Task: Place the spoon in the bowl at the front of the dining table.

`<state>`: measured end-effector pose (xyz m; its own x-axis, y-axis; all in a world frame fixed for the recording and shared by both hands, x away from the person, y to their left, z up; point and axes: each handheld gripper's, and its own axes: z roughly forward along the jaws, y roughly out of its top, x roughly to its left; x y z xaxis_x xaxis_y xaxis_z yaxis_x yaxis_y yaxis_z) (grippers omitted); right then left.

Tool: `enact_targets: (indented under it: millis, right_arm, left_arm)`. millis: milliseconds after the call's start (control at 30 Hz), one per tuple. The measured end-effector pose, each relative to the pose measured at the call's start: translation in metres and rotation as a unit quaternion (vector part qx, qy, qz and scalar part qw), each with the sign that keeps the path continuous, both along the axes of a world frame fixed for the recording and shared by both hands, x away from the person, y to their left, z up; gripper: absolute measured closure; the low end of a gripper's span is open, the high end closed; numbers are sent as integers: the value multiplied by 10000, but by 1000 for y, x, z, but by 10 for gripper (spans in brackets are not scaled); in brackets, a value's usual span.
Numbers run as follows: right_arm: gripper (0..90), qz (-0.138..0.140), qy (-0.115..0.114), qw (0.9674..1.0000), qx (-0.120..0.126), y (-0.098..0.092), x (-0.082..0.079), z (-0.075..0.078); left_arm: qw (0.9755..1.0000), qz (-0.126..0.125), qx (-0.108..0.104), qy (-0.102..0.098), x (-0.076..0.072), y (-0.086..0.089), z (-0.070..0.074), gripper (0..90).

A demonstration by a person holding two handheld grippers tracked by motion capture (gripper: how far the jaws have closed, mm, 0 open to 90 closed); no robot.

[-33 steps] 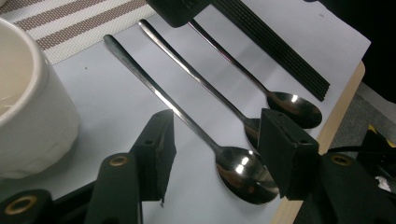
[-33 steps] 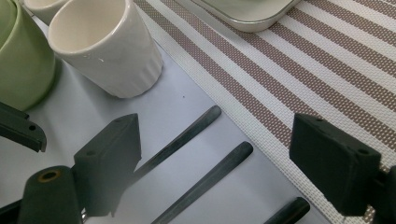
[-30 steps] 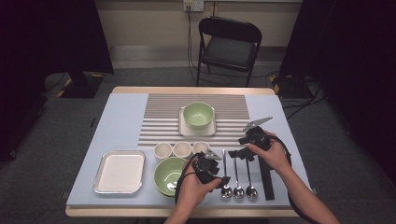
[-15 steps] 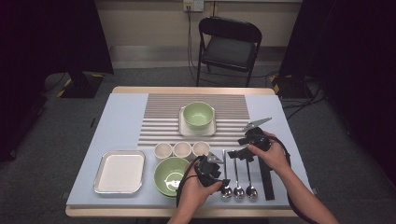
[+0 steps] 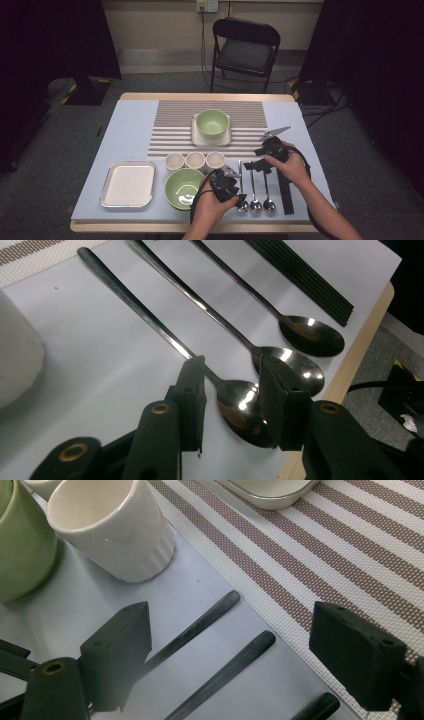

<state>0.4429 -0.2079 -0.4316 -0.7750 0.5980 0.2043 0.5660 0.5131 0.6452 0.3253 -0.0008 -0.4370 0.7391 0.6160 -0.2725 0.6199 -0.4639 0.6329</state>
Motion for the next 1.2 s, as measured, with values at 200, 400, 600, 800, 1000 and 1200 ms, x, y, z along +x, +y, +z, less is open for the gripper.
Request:
enact_targets:
  millis: [200, 400, 600, 800, 1000, 1200]
  right_arm:
    - [166, -20, -1, 10000, -8, 0, 0, 0]
    - [166, -57, -27, 10000, 30, 0, 0, 1]
    - [167, -37, -39, 10000, -33, 2, 0, 0]
    - [171, -50, -43, 10000, -14, 2, 0, 0]
    - [171, -32, -48, 10000, -28, 4, 0, -1]
    - [171, -44, -41, 10000, -22, 5, 0, 0]
  left_arm:
    - [10000, 20, 26, -8, -2, -1, -3, 648]
    - [10000, 29, 34, 12, -4, -2, -7, 656]
    - [10000, 0, 78, 53, -5, -4, -10, 676]
    - [10000, -21, 73, 48, -5, -5, -12, 689]
    - [9999, -53, 90, 80, -7, -5, -13, 697]
    - [9998, -110, 128, 116, -10, -9, -19, 707]
